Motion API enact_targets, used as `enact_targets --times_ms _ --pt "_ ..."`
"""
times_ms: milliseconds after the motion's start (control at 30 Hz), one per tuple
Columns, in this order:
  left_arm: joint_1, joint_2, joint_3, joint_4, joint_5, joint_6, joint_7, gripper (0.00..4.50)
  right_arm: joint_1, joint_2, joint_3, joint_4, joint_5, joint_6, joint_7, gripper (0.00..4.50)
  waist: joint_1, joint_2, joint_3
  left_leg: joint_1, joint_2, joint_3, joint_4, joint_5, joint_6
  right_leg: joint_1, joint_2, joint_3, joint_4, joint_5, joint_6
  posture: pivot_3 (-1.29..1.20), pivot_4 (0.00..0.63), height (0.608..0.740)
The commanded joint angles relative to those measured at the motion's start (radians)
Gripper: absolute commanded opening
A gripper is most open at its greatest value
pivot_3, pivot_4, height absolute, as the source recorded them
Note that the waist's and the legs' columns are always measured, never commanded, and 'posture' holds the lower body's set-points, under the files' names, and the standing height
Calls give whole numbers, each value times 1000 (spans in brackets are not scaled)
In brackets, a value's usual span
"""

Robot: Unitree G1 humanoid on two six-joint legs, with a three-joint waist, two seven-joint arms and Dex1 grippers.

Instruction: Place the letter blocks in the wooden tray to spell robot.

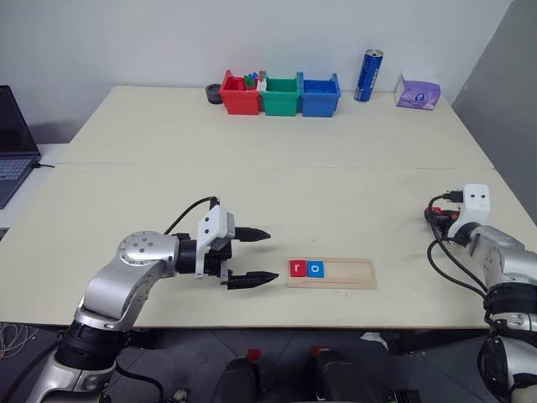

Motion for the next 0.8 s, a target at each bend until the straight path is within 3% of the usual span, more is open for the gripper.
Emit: enact_targets --times_ms 33,200,333,567,800 --pt "15 16 22 -37 -1 -39 -7 4500 135 19 -3 -210 4 67 -26 1463 3 0 0 0 0 -1 0 0 0 0 0 0 0 0 0 0 150 740" --pt "40 24 15 -60 -15 -54 -27 4500 419 103 -44 -753 83 266 -103 1463 7 1 -1 -3 1 -6 -2 0 0 -1 0 -3 0 -1 -1 0 150 740" --pt "36 19 -3 -55 -7 -68 -39 4500 514 175 -65 -954 122 402 -165 1463 -1 1 0 -1 2 -6 -1 0 0 -1 0 0 0 -4 3 0 150 740" --pt "6 14 -35 -41 7 -87 -56 4500 637 285 -11 -1149 156 523 -212 1463 0 1 0 1 1 -4 0 0 0 0 0 0 1 -3 4 0 150 740" --pt "-3 12 -52 -27 27 -110 -62 4500 675 350 -2 -1189 144 569 -240 1463 0 1 -1 0 1 -4 -1 0 0 0 0 -1 0 -4 3 0 150 740"
